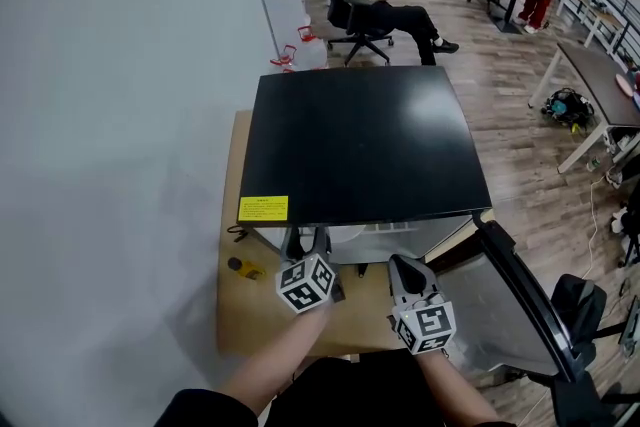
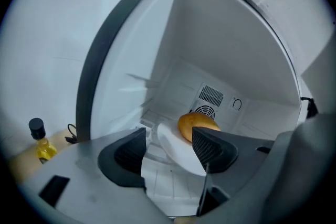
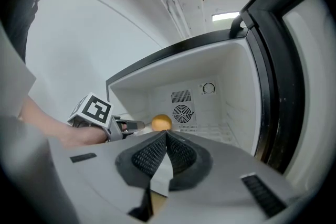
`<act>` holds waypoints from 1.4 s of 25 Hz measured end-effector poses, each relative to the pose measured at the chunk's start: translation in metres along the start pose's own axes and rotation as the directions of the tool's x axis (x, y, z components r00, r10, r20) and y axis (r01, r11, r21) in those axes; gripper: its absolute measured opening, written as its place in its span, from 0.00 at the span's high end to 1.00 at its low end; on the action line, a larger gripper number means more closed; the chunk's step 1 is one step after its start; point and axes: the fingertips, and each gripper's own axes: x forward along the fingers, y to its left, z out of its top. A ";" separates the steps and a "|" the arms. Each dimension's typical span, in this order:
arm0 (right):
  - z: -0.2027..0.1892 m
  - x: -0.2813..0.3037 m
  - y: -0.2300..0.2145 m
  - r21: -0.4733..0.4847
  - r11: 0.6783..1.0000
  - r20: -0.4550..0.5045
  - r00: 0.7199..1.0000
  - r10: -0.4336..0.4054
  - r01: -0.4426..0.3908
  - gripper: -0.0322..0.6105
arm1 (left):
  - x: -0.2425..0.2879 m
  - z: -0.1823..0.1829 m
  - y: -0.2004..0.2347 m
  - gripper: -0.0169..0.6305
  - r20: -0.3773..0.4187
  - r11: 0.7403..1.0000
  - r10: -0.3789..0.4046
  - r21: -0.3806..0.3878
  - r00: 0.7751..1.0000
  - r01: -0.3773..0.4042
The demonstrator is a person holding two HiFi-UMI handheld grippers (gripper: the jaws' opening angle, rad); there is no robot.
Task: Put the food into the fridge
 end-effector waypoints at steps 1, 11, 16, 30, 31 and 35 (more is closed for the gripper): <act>0.000 -0.002 0.002 -0.001 1.000 0.002 1.000 -0.001 0.001 0.86 | -0.006 -0.001 -0.001 0.59 0.001 1.000 -0.012 0.000 1.000 0.012; 0.012 -0.050 0.041 -0.035 0.999 0.020 1.000 -0.007 0.008 0.86 | -0.116 0.003 -0.039 0.59 -0.001 0.948 -0.302 0.110 0.953 0.300; 0.014 -0.094 0.067 -0.043 0.999 0.016 0.999 -0.032 0.033 0.86 | -0.193 -0.001 -0.050 0.84 -0.016 0.887 -0.444 0.137 0.896 0.442; -0.001 -0.177 0.128 -0.062 0.998 -0.011 1.000 0.001 -0.001 0.86 | -0.322 -0.025 -0.059 0.95 -0.006 0.883 -0.382 0.292 0.924 0.367; -0.003 -0.183 0.132 -0.067 0.998 -0.008 1.000 0.015 -0.015 0.86 | -0.331 -0.024 -0.063 0.95 0.011 0.888 -0.371 0.298 0.929 0.351; -0.011 -0.214 0.142 -0.110 0.992 0.002 0.998 0.063 -0.062 0.86 | -0.365 -0.038 -0.080 0.95 0.034 0.891 -0.329 0.341 0.944 0.299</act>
